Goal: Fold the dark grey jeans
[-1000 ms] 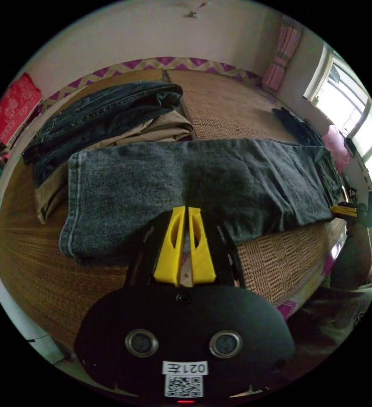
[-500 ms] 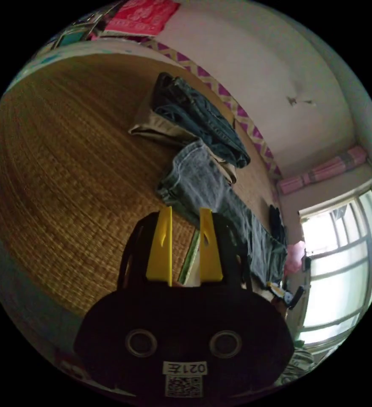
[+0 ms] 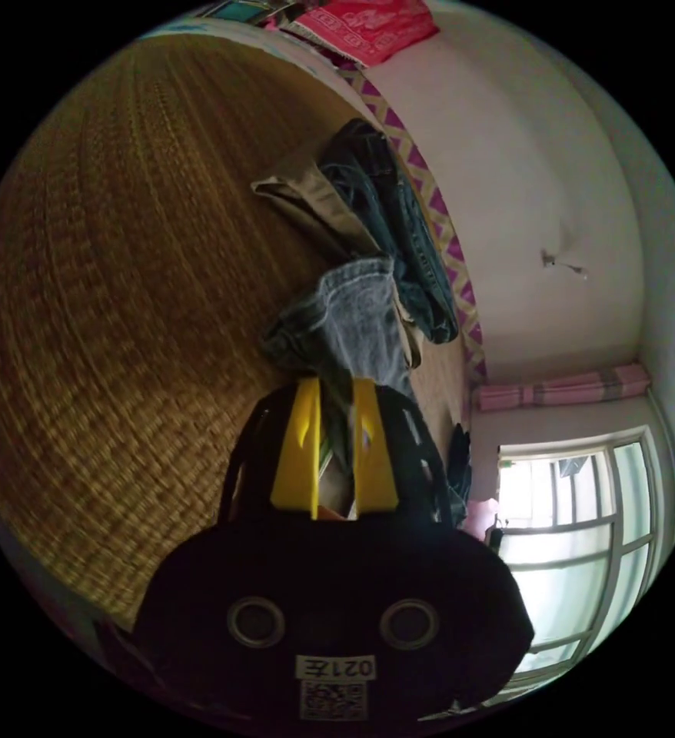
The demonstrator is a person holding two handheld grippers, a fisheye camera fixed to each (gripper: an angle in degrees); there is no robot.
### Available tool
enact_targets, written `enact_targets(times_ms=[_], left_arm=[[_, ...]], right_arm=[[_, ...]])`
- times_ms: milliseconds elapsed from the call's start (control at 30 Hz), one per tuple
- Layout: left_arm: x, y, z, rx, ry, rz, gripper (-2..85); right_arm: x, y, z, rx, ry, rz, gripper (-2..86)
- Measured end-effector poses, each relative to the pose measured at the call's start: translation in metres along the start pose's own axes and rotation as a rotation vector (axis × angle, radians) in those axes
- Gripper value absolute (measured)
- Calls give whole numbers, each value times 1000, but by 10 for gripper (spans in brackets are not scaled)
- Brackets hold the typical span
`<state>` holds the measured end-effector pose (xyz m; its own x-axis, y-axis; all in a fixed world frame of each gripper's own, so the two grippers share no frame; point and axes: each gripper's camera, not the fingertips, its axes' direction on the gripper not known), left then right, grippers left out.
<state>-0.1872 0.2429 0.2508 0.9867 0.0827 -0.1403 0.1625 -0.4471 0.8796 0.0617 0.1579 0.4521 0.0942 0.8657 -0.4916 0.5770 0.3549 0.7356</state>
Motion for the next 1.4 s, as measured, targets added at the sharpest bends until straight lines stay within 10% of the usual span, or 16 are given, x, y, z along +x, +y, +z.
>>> enact_targets(times_ms=[467, 667, 867, 1400], left_arm=[[178, 294, 94, 220, -60, 1019, -9], [230, 483, 251, 20, -132, 1408, -9], [170, 621, 428, -293, -387, 1531, -9], [116, 711, 489, -307, -308, 1569, 11]], right_arm=[[63, 66, -43, 162, -85, 88, -6], [96, 134, -91, 280, -105, 196, -5], [124, 194, -104, 266, -126, 274, -4], [324, 261, -143, 561, -179, 1015, 127]])
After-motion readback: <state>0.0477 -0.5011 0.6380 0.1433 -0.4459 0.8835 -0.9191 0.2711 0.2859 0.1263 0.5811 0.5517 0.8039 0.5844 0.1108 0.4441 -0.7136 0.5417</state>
